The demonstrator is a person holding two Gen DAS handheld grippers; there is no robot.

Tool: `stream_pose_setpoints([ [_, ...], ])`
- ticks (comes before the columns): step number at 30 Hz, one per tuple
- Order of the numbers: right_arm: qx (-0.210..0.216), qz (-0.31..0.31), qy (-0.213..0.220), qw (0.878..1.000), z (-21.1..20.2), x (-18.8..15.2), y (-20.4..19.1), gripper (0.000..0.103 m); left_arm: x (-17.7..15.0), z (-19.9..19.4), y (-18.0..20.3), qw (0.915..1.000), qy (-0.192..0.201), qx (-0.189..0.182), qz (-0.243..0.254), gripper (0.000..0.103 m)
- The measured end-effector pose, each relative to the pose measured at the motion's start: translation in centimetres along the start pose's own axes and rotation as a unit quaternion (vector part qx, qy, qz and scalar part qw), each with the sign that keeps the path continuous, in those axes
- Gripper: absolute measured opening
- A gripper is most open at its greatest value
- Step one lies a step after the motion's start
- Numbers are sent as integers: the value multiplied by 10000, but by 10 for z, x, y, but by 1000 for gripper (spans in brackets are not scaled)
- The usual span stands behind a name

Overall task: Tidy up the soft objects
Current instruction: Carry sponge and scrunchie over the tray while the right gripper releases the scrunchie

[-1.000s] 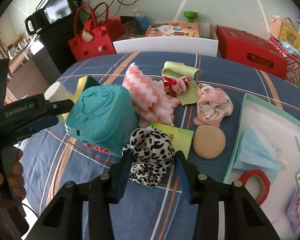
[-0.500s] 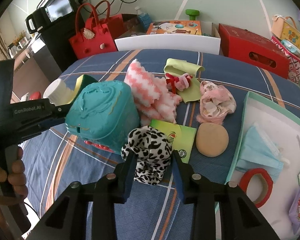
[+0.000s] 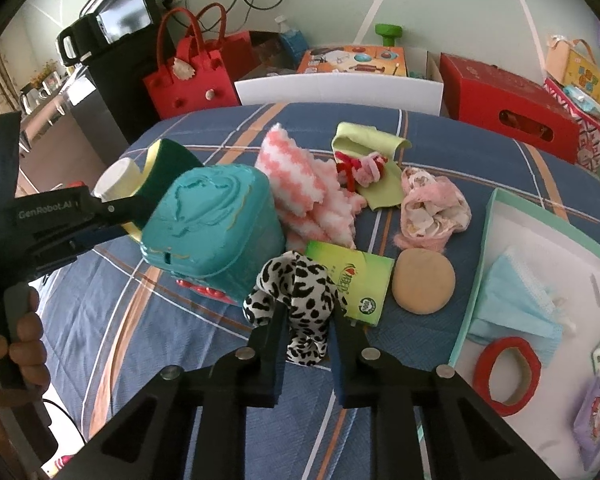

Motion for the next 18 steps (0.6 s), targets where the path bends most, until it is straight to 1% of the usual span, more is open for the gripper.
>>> stream_pose_setpoints([
  [7,-28,83,336,9994,-23,7,4,19,4,-31,18,9987,421,-32,291,29],
  [10,-58,175,492,9986,-34,11,10,19,5,-38,24,9978,536,-19,381,29],
  [14,-160,272,749,9967,-53,16,18,19,8,-49,30,9958,723,136,536,29],
  [18,-340,429,984,9936,-71,20,33,19,11,-64,44,9930,949,43,699,29],
])
Point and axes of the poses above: each gripper's, at about its wrist camera, not at the fingertips, and z roughly the way its jaws point, y to its right, x to its top, the point moved 5 cm from there along z, roughly the way its jaws point, and after that the axes turned 10 degrees about -x, right-handed, at the moved point
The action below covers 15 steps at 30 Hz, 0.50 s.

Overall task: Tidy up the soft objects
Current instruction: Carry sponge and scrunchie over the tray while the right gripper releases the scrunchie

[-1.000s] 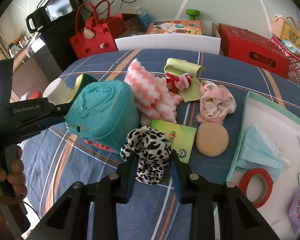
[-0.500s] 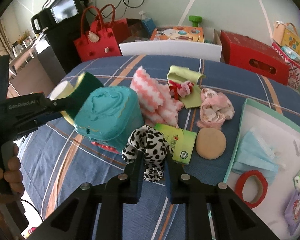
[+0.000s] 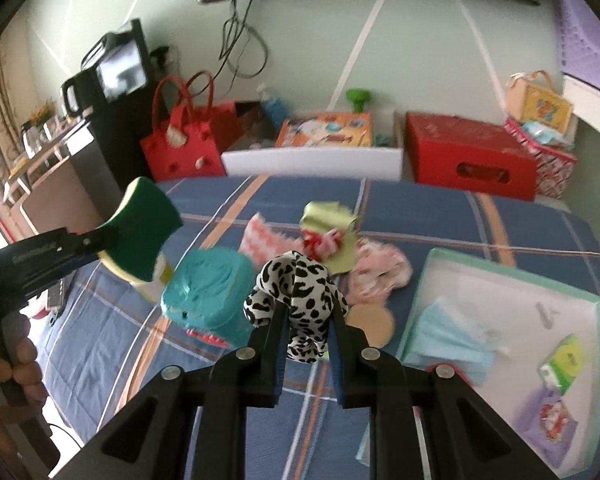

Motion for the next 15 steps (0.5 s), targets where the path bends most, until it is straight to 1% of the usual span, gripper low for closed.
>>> stream_pose_setpoints([
  [2,-140,100,61,9998,-6,3,11,19,2,-7,13,9998,113,-68,154,29],
  [5,-408,223,52,9989,-7,7,27,19,2,-9,37,9986,151,-185,480,29],
  [10,-790,515,-24,9955,-7,7,65,19,-9,6,72,9953,-82,-510,818,29],
  [13,-1000,801,-44,9918,-9,9,91,19,-19,15,97,9912,-235,-782,1046,29],
  [15,-1228,917,-83,9882,-10,10,107,20,-27,20,112,9877,-355,-962,1178,29],
])
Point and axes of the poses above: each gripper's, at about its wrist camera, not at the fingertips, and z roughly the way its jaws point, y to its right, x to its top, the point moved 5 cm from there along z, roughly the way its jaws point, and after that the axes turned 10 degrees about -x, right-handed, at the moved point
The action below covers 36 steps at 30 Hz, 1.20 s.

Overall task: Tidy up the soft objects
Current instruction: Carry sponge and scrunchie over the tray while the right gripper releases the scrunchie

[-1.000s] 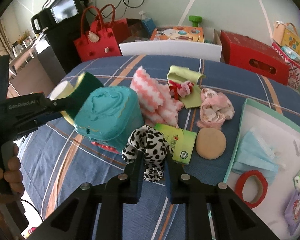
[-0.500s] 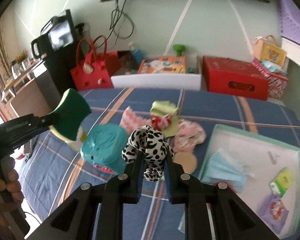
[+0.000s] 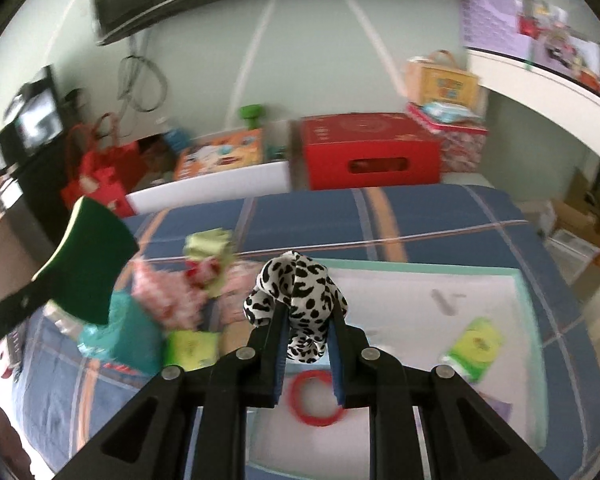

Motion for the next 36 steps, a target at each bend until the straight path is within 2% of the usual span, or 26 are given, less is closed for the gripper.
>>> stream_pose_setpoints([
  [7,-505,478,-181,9974,23,6,50,20,-18,32,36,9979,-419,-275,422,29],
  [17,-1011,1083,-299,9885,40,-1,109,19,-53,66,59,9898,-1084,-115,913,29],
  [24,-1070,1439,-443,9828,49,-10,139,20,-59,79,87,9817,-1366,-123,1325,29],
  [26,-1063,1518,-513,9813,54,-12,145,20,-59,86,100,9764,-1416,-2,1631,29],
  [31,-988,1658,-638,9791,64,-18,150,20,-53,104,122,9709,-1350,121,1974,29],
  [36,-988,1698,-645,9784,63,-19,151,20,-63,132,139,9592,-1362,429,2439,29],
])
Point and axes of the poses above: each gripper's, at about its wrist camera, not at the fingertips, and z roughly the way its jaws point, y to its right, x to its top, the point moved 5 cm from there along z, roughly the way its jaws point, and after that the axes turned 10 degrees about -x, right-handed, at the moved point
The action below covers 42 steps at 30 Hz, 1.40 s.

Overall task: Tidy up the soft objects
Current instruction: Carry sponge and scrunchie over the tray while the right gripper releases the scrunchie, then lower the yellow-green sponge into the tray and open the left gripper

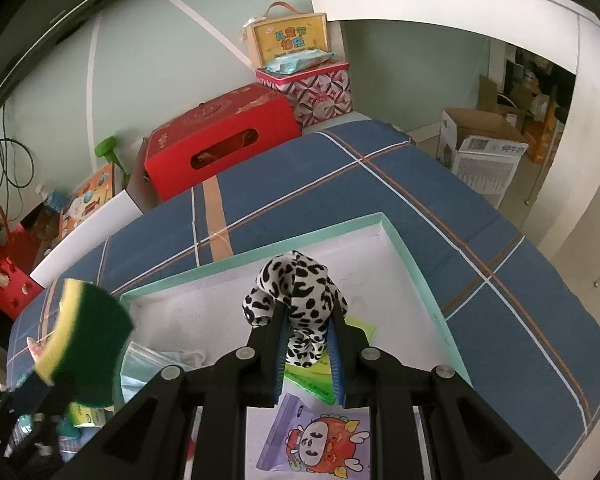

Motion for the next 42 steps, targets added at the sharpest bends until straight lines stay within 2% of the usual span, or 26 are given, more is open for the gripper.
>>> stream_pose_setpoints([
  [6,35,25,-83,10000,2,0,0,22,-3,23,12,9999,-132,-39,-25,29],
  [15,-37,-110,-139,9998,1,-3,-6,26,-1,29,29,9996,98,-263,32,30],
  [16,-48,-116,-146,9998,1,-3,-6,29,-2,29,33,9993,115,-346,58,32],
  [18,-137,-111,-142,9997,0,-3,-4,42,-3,29,36,9992,90,-383,71,44],
  [19,-151,-102,-134,9997,-1,-3,-3,43,-4,29,37,9991,84,-415,77,49],
  [22,-198,-45,-82,9998,-8,-1,2,43,-5,23,39,9985,65,-541,35,50],
  [25,-239,-21,-43,9997,-13,0,5,48,-5,17,42,9972,79,-738,-13,57],
  [28,-229,23,6,9997,-18,1,7,52,-5,13,50,9955,77,-944,17,57],
  [36,-288,16,19,9996,-21,2,11,52,-6,9,42,9960,26,-879,-180,57],
  [40,-219,-150,-81,9996,-19,-1,4,53,-6,2,14,9957,-1,-659,-650,57],
  [42,-190,-241,-133,9994,-18,-3,-2,61,-8,-1,-6,9941,-3,-485,-968,57],
])
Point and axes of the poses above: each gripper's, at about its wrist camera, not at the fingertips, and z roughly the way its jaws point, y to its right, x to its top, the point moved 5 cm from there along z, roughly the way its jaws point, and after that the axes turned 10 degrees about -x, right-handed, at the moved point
